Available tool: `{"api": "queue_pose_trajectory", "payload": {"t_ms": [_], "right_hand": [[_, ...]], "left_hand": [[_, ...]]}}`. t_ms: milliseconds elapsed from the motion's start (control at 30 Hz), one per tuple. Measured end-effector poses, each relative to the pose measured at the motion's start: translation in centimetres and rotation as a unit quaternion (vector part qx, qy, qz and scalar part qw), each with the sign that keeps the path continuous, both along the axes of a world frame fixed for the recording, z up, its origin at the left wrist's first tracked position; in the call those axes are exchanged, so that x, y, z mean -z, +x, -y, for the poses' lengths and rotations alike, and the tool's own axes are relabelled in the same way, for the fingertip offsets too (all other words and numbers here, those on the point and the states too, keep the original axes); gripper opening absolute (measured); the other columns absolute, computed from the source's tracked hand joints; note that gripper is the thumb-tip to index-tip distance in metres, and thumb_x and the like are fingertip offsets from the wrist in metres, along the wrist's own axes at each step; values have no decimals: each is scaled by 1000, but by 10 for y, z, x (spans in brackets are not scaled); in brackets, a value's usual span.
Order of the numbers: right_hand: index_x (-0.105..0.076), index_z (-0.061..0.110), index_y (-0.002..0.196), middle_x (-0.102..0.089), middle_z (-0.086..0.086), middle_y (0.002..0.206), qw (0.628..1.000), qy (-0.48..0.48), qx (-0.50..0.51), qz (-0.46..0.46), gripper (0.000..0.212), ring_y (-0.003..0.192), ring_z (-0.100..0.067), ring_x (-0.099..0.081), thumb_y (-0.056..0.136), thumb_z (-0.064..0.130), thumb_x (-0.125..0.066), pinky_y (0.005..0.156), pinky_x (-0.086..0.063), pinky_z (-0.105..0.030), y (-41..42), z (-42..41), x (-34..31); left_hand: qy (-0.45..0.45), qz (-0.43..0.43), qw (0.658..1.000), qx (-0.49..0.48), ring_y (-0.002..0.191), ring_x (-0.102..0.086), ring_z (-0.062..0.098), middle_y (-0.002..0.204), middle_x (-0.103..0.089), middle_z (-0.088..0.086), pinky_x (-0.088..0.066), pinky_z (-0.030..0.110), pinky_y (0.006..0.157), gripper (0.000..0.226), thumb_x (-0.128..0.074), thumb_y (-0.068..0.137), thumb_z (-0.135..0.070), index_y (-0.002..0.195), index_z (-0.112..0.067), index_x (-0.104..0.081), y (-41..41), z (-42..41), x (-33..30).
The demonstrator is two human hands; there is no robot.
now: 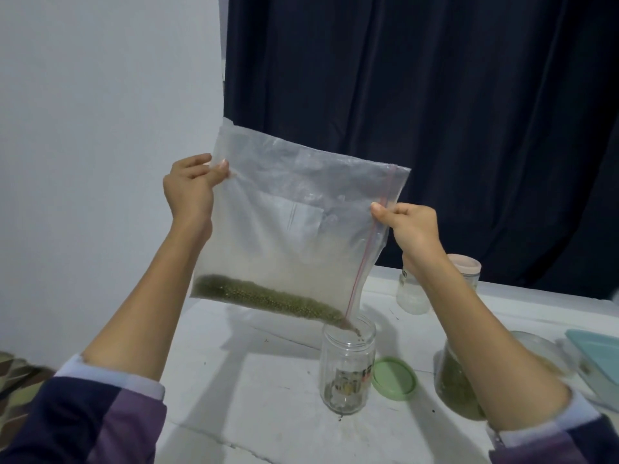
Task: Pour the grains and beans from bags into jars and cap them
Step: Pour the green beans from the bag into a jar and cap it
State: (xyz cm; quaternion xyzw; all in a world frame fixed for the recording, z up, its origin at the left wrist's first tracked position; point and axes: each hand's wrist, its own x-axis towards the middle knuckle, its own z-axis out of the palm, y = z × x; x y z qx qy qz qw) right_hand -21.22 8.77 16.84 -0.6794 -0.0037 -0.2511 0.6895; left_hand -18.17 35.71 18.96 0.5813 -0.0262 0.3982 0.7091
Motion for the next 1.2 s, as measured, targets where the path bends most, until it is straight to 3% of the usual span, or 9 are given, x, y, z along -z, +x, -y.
{"api": "queue_pose_trajectory", "payload": {"t_ms": [333, 567, 867, 1200], "right_hand": [[-70, 4, 81, -70, 0, 82, 1000, -4, -2, -3, 12, 71, -2, -63, 86, 15, -70, 45, -39, 0, 1, -2, -3], [-71, 4, 82, -70, -1, 81, 1000, 4, 4, 13, 11, 67, 0, -62, 86, 14, -70, 46, -39, 0, 2, -3, -4], [-70, 6, 77, -70, -1, 83, 1000, 1, 0, 13, 12, 71, -2, -63, 86, 13, -69, 46, -40, 0, 2, -4, -4], [-69, 9, 76, -70, -1, 83, 1000, -3, -8, 9, 12, 73, -6, -64, 87, 13, -69, 48, -42, -2, 2, -7, -3]], "left_hand": [[-8, 4, 1000, -8, 86, -60, -3, 98, -61, -15, -45, 6, 70, 27, -75, 80, -19, 99, 0, -71, 0, -3, -1], [-3, 10, 1000, -21, 87, -60, 0, 107, -60, -8, -45, 7, 69, 16, -74, 81, -19, 89, -4, -72, -2, -4, -2], [3, 2, 1000, 0, 89, -60, 0, 104, -61, -10, -48, 13, 79, 11, -73, 82, -18, 82, -8, -72, -3, -5, -4], [27, -5, 1000, 3, 93, -61, 4, 107, -61, -6, -49, 15, 81, 21, -74, 81, -19, 92, -1, -72, -3, -6, -3]]}}
